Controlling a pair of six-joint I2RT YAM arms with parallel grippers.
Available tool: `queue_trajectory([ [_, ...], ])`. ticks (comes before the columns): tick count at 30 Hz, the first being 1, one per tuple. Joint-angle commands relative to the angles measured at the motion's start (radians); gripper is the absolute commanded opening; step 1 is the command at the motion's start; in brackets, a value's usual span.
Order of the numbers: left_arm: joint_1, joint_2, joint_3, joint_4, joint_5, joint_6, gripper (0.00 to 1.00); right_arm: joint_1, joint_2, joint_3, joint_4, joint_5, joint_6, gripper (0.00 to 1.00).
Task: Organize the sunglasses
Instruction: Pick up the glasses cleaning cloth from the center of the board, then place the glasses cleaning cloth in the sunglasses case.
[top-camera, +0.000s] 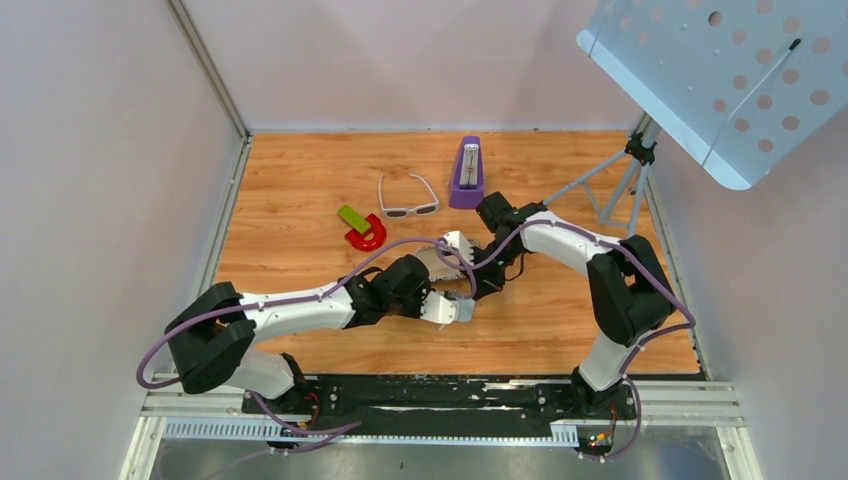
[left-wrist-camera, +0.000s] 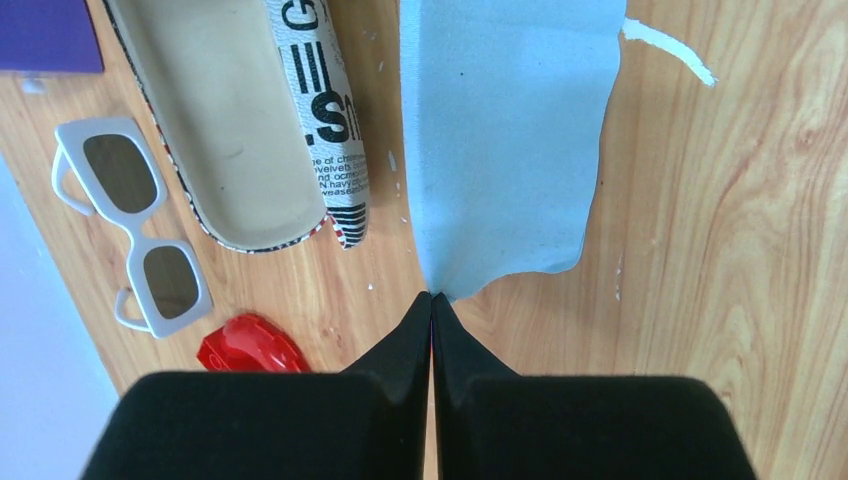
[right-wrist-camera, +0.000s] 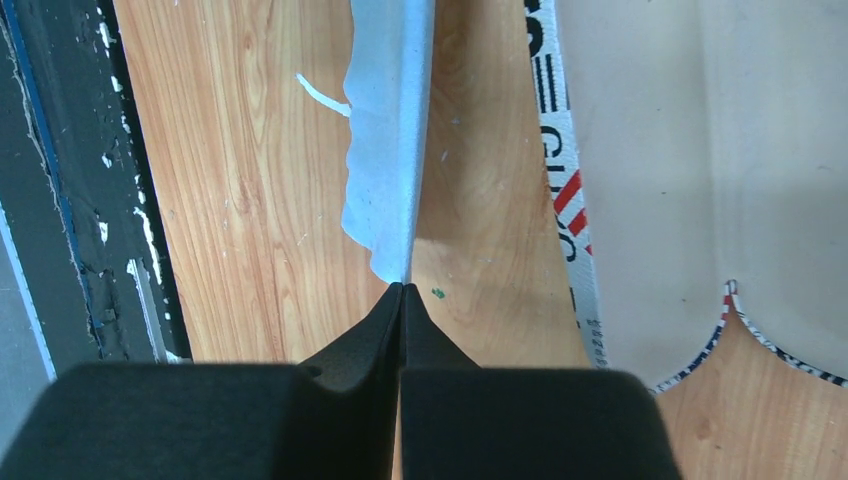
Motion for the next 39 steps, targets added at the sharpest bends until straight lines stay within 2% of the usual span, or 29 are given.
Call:
queue_trajectory([
  [1, -0.006, -0.008, -0.025, 0.056, -0.031, -0.046, 0.00, -0.003, -0.007, 0.042, -0.063, 0.026, 0.013, 0.00],
  [17, -0.016, -0.027, 0.011, 0.151, -0.099, -0.078, 0.00, -0.009, 0.002, 0.183, -0.170, 0.107, -0.022, 0.00],
  [29, -0.016, 0.058, 0.101, 0.164, -0.136, -0.074, 0.00, -0.053, 0.096, 0.342, -0.245, 0.158, -0.032, 0.00],
  [39, -0.009, 0.142, 0.163, 0.180, -0.186, -0.086, 0.00, -0.081, 0.176, 0.406, -0.247, 0.185, -0.021, 0.00],
])
